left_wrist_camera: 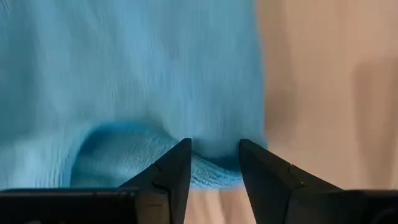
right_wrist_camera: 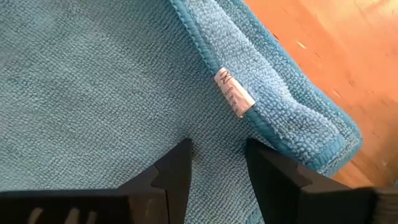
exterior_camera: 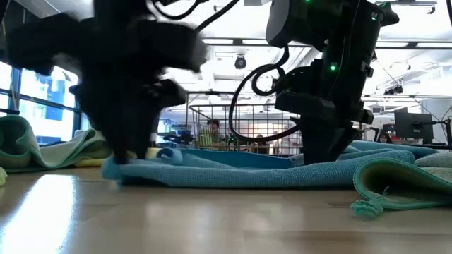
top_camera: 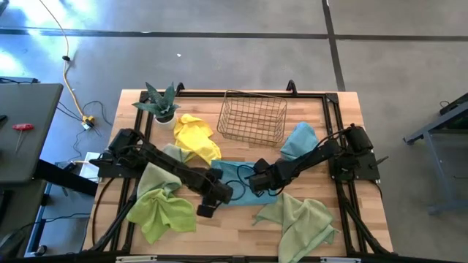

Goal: Fold microfiber towels
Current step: Fold the bottom blue microfiber cloth

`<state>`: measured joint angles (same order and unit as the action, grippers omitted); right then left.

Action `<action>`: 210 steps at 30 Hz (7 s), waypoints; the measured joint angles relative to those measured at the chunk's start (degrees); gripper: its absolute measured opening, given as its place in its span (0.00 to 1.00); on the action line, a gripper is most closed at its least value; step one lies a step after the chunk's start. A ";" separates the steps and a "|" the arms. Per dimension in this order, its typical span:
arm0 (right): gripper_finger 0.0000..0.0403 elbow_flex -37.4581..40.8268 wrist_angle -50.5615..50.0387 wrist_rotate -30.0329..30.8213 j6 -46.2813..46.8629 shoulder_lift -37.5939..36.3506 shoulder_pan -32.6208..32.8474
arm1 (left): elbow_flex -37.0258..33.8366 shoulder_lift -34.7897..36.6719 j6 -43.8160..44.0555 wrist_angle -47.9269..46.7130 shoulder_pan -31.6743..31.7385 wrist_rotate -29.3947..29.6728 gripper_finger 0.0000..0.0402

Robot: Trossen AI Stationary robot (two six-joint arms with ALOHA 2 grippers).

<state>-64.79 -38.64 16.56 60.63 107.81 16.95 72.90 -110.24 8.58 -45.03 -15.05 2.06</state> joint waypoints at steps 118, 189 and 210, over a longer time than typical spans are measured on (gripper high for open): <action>0.01 15.06 13.56 5.29 -30.87 -12.61 -1.57 | -4.66 19.43 -1.23 11.99 2.69 12.30 0.31; 0.01 15.04 13.12 -4.70 -42.11 -11.99 -5.31 | -4.66 19.41 -0.18 11.90 2.65 13.56 0.31; 0.00 14.99 3.29 -8.71 -17.60 -21.97 -5.27 | -4.66 19.41 0.28 12.36 2.62 13.58 0.31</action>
<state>-49.80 -35.35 7.84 43.03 85.84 11.68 68.25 -90.83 8.86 -32.67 -12.43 15.64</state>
